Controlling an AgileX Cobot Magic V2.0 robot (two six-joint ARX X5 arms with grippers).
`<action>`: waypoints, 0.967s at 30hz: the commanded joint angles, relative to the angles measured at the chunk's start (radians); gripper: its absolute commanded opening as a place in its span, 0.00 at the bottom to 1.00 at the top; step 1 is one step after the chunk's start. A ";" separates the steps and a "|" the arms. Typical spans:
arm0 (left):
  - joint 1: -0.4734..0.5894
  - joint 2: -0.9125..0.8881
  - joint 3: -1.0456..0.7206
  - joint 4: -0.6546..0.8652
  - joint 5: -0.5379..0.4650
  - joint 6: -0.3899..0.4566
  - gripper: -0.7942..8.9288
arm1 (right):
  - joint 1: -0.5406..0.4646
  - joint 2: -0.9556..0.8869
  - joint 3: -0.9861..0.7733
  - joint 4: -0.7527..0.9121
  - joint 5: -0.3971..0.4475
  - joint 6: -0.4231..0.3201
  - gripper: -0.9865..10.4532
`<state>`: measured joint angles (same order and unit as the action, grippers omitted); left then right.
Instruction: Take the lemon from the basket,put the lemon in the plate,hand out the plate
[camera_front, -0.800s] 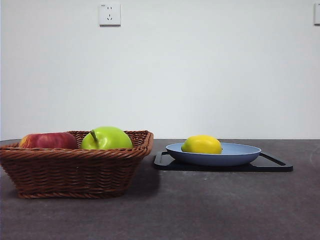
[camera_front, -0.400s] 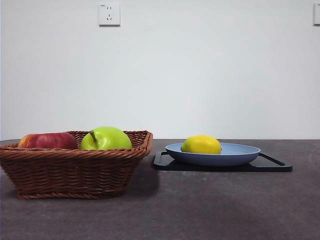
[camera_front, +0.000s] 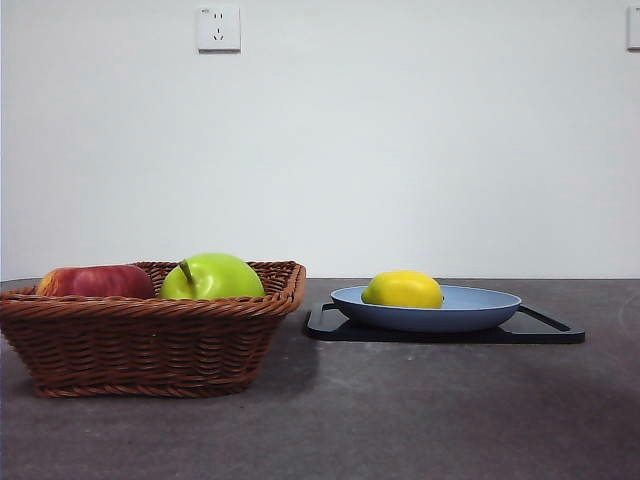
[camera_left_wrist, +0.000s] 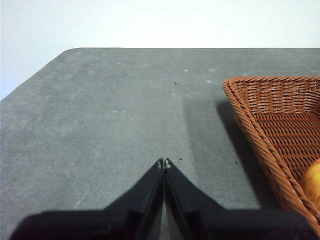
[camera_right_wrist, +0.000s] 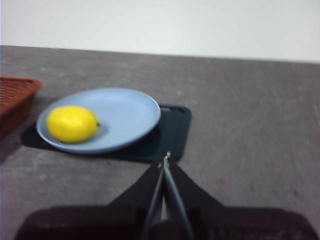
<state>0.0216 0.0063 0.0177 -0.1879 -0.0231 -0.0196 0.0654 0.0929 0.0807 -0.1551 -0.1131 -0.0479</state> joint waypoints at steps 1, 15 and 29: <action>0.004 -0.003 -0.006 0.000 0.000 -0.006 0.09 | -0.012 -0.016 -0.026 0.019 -0.004 0.031 0.09; 0.004 -0.003 -0.006 0.000 0.000 -0.006 0.09 | -0.014 -0.052 -0.072 -0.020 0.015 0.055 0.09; 0.004 -0.003 -0.006 0.000 0.000 -0.006 0.09 | -0.012 -0.052 -0.072 -0.018 0.014 0.110 0.09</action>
<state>0.0216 0.0063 0.0177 -0.1879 -0.0231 -0.0196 0.0521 0.0456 0.0147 -0.1631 -0.1013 0.0494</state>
